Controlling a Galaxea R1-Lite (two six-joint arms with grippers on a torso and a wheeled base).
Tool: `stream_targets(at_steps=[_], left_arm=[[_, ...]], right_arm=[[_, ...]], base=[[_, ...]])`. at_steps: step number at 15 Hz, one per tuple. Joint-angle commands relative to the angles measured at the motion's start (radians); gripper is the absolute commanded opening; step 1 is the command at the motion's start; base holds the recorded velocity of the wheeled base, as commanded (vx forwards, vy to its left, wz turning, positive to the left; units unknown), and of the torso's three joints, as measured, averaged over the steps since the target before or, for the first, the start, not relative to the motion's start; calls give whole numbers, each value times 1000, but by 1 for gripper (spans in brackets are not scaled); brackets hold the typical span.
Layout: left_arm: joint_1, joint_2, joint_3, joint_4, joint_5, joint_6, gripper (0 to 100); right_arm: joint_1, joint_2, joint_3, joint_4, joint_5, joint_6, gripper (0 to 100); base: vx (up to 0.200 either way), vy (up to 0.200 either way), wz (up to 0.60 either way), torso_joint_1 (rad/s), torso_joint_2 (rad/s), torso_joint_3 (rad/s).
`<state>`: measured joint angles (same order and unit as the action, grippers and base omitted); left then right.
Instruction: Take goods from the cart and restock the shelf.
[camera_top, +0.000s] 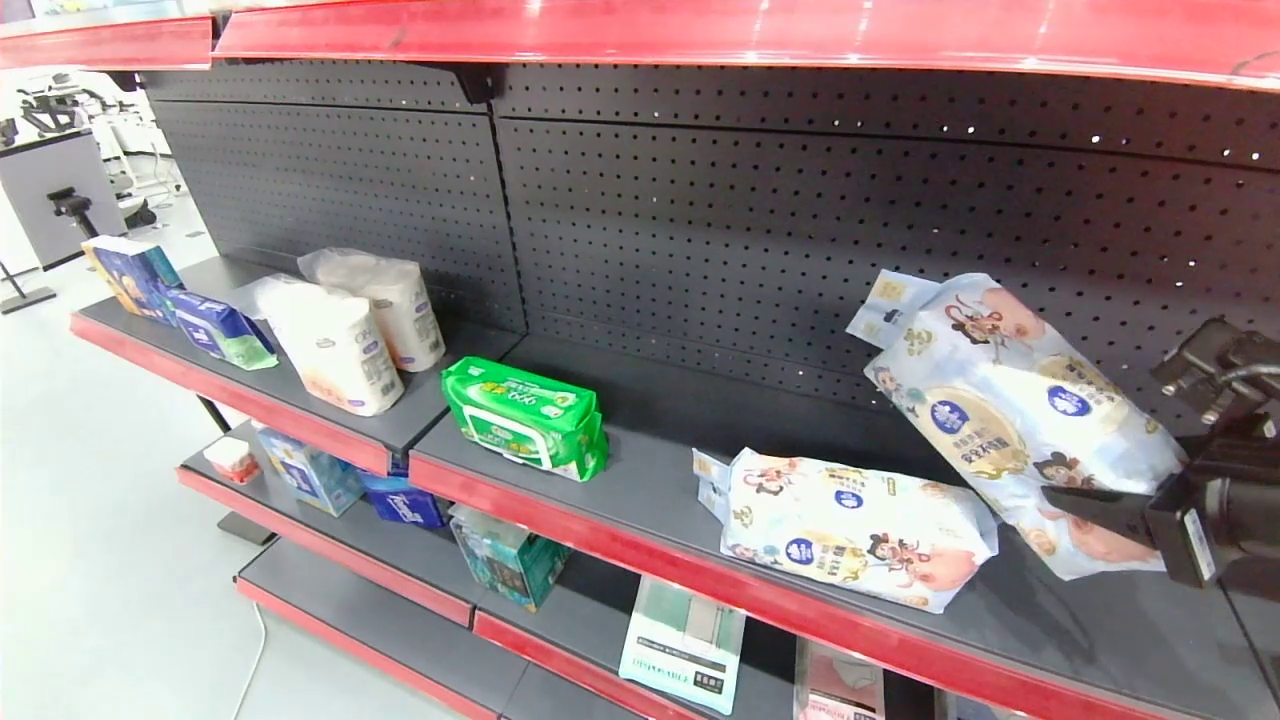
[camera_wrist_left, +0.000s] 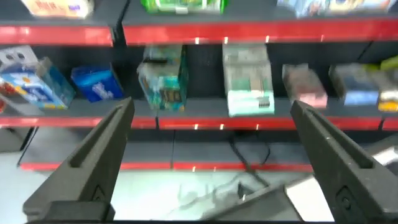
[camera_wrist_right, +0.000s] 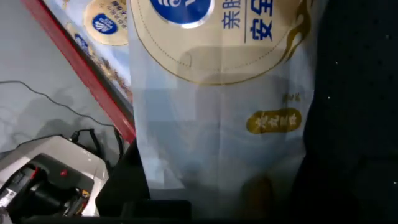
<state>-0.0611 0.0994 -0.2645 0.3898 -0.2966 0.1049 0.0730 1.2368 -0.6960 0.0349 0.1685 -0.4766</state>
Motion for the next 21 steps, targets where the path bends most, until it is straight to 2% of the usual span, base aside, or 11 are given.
stream_targets(at_steps=[1, 3, 5, 11, 12, 13, 15, 21], left_arm=[[0, -13, 30, -12, -1, -4, 100], [0, -13, 53, -28, -6, -4, 100], [0, -13, 60, -29, -7, -4, 100], [0, -13, 77, -43, -7, -5, 100], [0, -15, 77, -43, -7, -7, 100], [0, -15, 77, -43, -6, -22, 100], [0, -15, 77, -43, -6, -25, 100], [0, -15, 77, -43, -6, -25, 100]], right_arm=[[-38, 81, -33, -1, 12, -30, 0], [-116, 142, -31, -76, 48, -134, 0], [-144, 190, -33, -133, 62, -174, 0], [-144, 325, -60, -167, 98, -232, 0], [-144, 346, -60, -199, 98, -237, 0], [-145, 400, -60, -280, 100, -249, 0], [-145, 466, -63, -343, 101, -260, 0], [-145, 587, -146, -334, 141, -364, 0]], base=[[0, 0, 0, 0, 0, 0], [0, 0, 0, 0, 0, 0], [0, 0, 0, 0, 0, 0], [0, 0, 0, 0, 0, 0], [0, 0, 0, 0, 0, 0], [0, 0, 0, 0, 0, 0], [0, 0, 0, 0, 0, 0], [0, 0, 0, 0, 0, 0]])
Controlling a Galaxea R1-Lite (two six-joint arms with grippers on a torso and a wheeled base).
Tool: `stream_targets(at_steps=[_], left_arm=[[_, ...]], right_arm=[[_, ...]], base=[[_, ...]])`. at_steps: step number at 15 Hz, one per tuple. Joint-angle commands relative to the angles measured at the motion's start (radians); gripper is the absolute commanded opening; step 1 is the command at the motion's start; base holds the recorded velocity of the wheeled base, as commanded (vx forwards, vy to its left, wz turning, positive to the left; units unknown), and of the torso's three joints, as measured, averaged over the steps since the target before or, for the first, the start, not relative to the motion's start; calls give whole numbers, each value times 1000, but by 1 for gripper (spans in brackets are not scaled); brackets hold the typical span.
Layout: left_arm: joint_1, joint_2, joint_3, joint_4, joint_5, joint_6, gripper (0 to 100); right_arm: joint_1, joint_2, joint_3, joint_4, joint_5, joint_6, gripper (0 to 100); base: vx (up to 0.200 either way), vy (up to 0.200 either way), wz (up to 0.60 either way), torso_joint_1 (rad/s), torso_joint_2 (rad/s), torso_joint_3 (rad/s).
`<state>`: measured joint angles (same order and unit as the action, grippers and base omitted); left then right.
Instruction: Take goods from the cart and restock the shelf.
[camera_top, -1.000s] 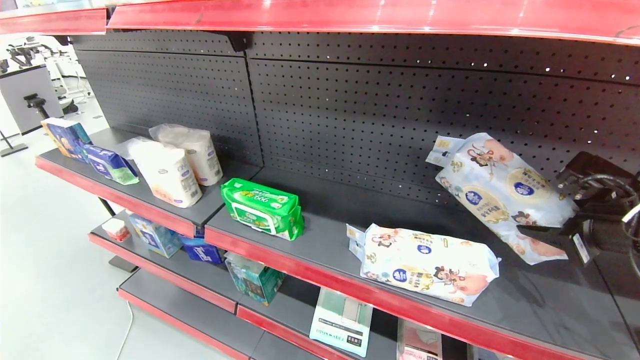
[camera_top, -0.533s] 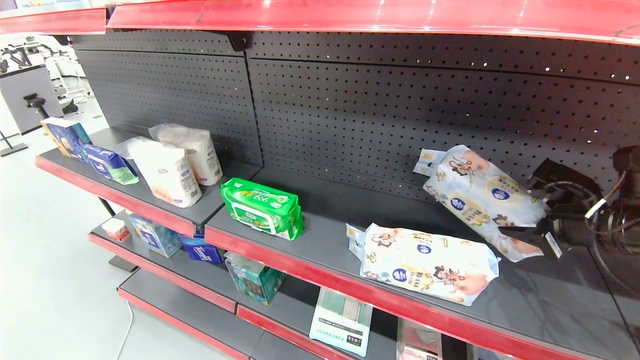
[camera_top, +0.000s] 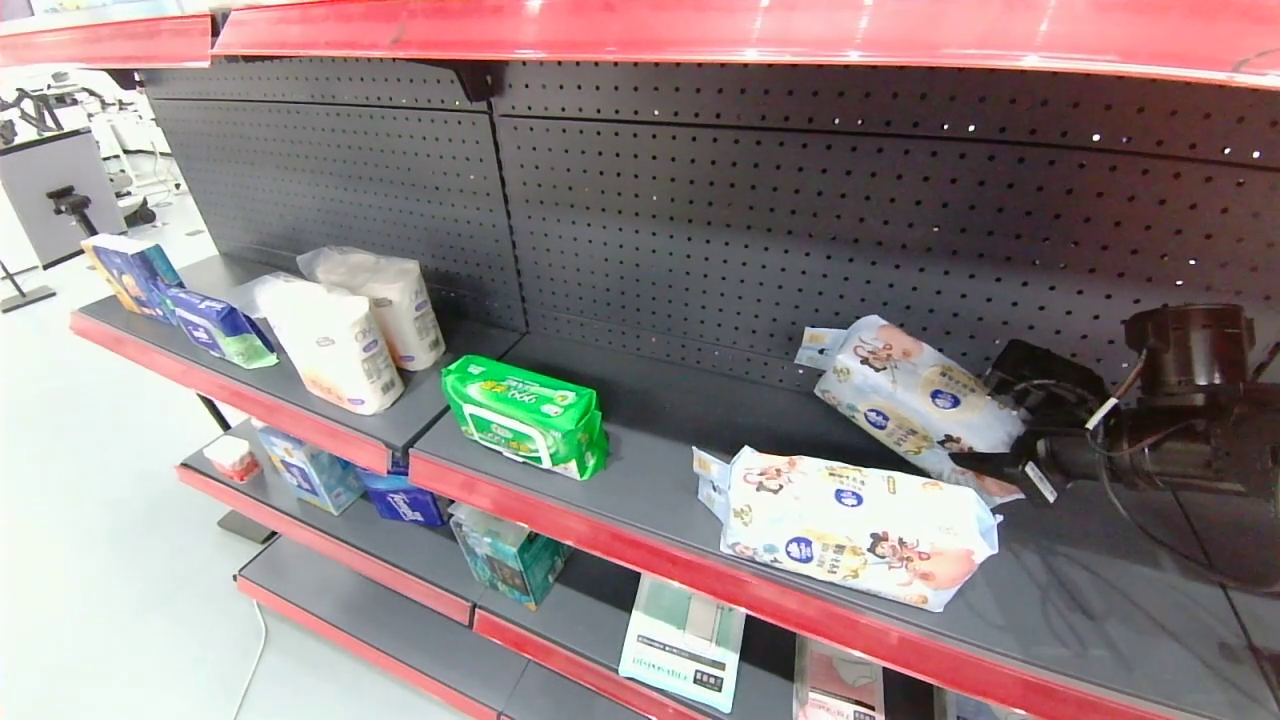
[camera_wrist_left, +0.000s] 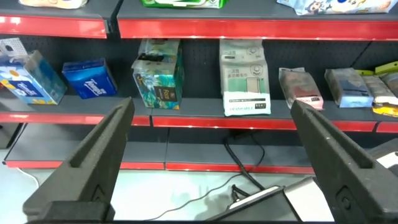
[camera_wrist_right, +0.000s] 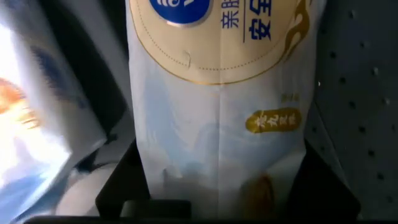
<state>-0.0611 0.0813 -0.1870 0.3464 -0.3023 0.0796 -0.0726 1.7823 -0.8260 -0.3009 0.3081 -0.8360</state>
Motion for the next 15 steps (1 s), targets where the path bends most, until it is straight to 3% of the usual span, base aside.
stream_targets(at_steps=[1, 6, 15], left_arm=[[0, 3, 0, 0, 0, 0, 100], [0, 3, 0, 0, 0, 0, 100], [0, 3, 0, -1, -3, 2, 100]], right_arm=[[0, 55, -19, 2, 9, -29, 0], [-7, 103, -28, 2, 40, -118, 0], [10, 95, -24, 3, 42, -138, 0]], base=[[0, 0, 0, 0, 0, 0], [0, 0, 0, 0, 0, 0], [0, 0, 0, 0, 0, 0]])
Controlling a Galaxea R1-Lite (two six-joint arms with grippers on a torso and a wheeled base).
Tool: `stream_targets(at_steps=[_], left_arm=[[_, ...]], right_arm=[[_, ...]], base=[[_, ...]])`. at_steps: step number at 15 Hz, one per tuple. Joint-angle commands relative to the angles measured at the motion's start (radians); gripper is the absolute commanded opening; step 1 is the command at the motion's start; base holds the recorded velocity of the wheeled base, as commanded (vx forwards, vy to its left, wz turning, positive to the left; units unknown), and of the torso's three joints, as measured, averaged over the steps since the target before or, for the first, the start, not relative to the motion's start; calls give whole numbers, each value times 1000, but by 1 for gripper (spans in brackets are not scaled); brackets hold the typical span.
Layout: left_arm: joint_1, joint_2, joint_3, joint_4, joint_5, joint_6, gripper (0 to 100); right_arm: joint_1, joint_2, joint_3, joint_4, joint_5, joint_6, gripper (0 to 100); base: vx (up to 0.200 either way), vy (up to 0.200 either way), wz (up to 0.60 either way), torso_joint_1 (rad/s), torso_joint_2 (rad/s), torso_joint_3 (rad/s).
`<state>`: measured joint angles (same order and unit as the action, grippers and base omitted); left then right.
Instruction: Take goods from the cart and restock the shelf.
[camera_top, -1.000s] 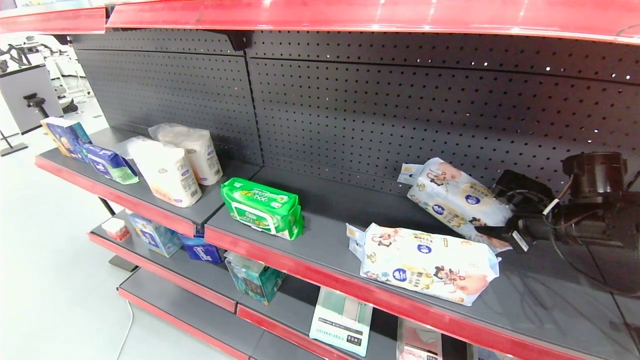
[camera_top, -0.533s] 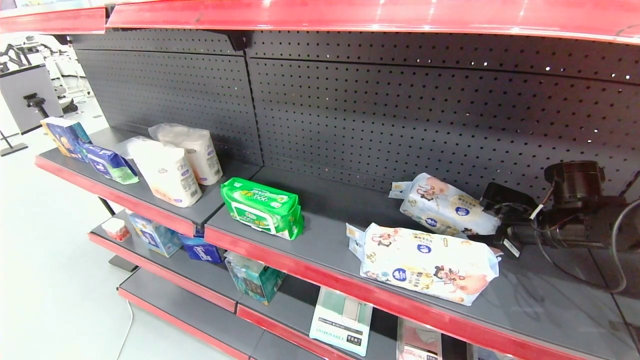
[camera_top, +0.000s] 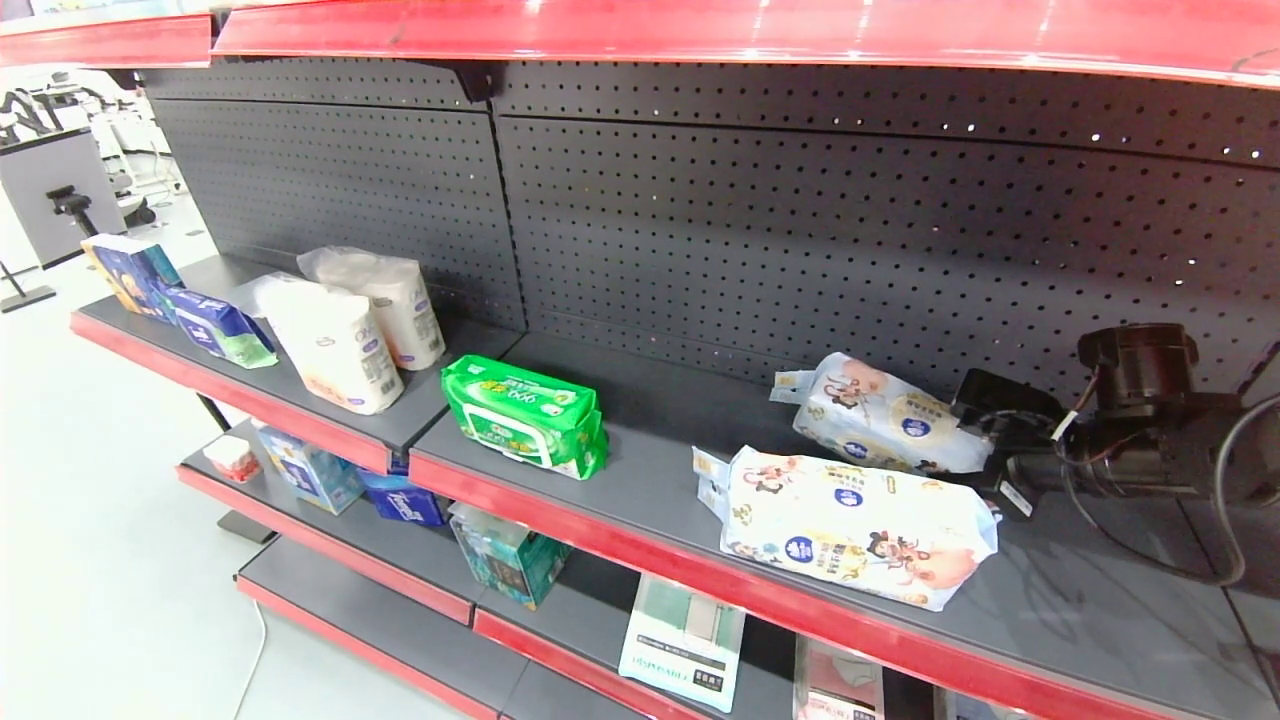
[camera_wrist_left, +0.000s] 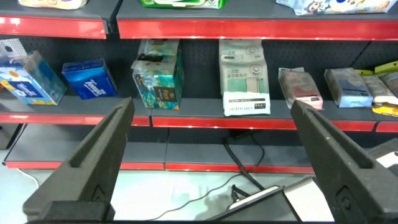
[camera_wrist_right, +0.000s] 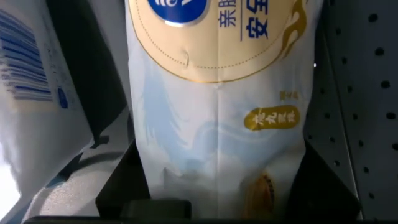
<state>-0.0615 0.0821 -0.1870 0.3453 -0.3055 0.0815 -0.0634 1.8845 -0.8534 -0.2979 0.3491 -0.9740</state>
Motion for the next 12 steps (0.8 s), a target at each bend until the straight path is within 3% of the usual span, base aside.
stream_targets(at_steps=[1, 5, 6, 12], left_arm=[[0, 2, 0, 0, 0, 0, 100], [0, 2, 0, 0, 0, 0, 100], [0, 2, 0, 0, 0, 0, 100], [0, 2, 0, -2, -1, 0, 100]], right_arm=[[-1, -8, 10, 0, -1, 1, 0], [-1, -18, 11, -3, -2, -2, 0], [1, -16, 13, -6, -4, -3, 100], [13, -19, 7, -10, -7, 15, 100]], base=[[0, 0, 0, 0, 0, 0], [0, 0, 0, 0, 0, 0], [0, 0, 0, 0, 0, 0], [0, 0, 0, 0, 0, 0]])
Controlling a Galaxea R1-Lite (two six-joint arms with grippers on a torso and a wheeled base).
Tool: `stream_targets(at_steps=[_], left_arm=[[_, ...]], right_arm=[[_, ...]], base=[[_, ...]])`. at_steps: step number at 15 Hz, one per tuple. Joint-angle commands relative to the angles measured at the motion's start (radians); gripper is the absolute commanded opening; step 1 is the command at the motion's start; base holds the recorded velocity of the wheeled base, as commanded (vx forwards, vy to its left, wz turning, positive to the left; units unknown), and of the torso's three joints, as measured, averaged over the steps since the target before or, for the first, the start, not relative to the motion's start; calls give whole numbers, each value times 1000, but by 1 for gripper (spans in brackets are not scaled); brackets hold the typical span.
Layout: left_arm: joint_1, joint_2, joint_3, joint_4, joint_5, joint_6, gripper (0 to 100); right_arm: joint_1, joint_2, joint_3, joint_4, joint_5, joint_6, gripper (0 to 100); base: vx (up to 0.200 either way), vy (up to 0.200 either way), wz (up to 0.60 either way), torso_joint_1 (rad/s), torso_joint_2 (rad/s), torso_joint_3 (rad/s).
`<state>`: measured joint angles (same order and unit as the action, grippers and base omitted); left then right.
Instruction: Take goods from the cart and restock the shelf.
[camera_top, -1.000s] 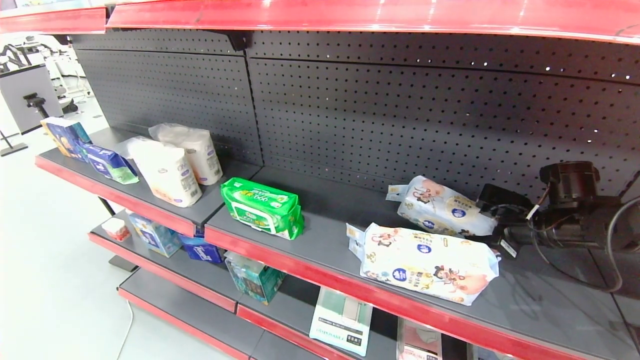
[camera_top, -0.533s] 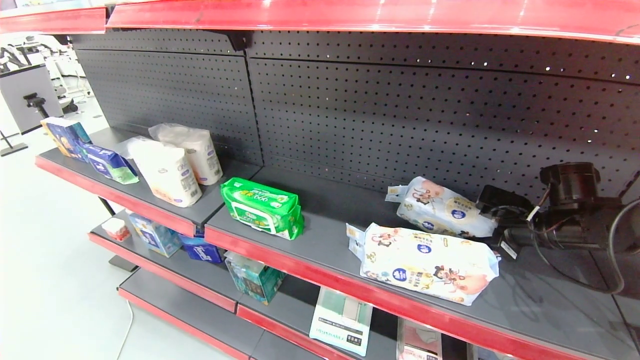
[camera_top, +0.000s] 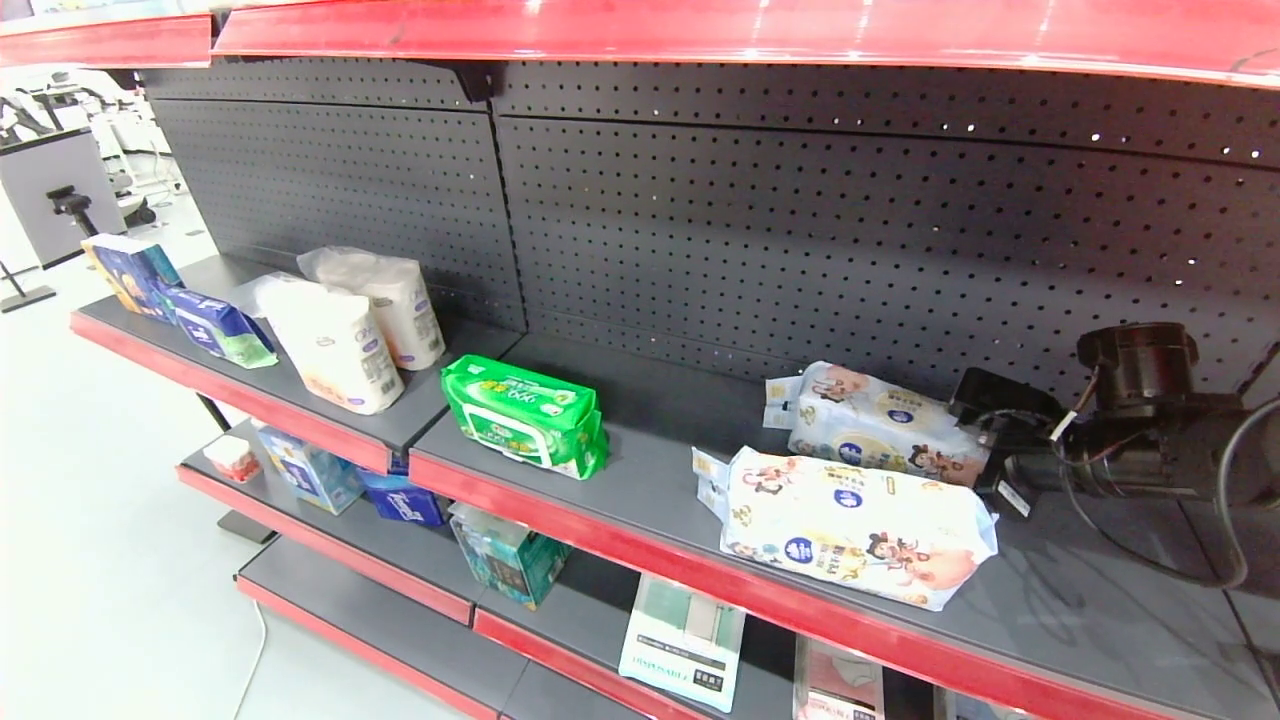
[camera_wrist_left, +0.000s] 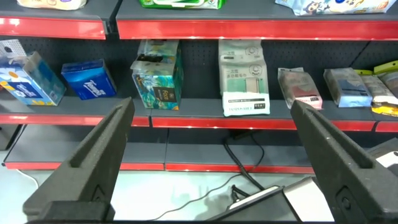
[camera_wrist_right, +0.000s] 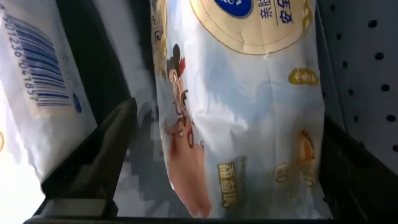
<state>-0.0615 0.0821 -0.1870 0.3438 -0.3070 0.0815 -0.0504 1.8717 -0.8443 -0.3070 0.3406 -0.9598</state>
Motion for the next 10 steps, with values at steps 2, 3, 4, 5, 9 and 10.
stream_targets(at_steps=[2, 3, 4, 5, 9, 10], left_arm=[[0, 2, 0, 0, 0, 0, 100], [0, 2, 0, 0, 0, 0, 100], [0, 2, 0, 0, 0, 0, 100], [0, 4, 0, 0, 0, 0, 100], [0, 2, 0, 0, 0, 0, 100], [0, 4, 0, 0, 0, 0, 100]], right_arm=[[-12, -25, -3, -1, -8, 1, 100], [-14, -26, -3, -1, -9, 1, 100], [-35, -31, 1, -1, -45, 0, 100], [-45, -37, 4, -1, -54, 0, 100], [-69, -43, 4, -1, -98, 0, 100], [-72, -43, 4, -3, -100, 1, 100]], base=[[0, 0, 0, 0, 0, 0], [0, 0, 0, 0, 0, 0], [0, 0, 0, 0, 0, 0], [0, 0, 0, 0, 0, 0], [0, 0, 0, 0, 0, 0], [0, 0, 0, 0, 0, 0]])
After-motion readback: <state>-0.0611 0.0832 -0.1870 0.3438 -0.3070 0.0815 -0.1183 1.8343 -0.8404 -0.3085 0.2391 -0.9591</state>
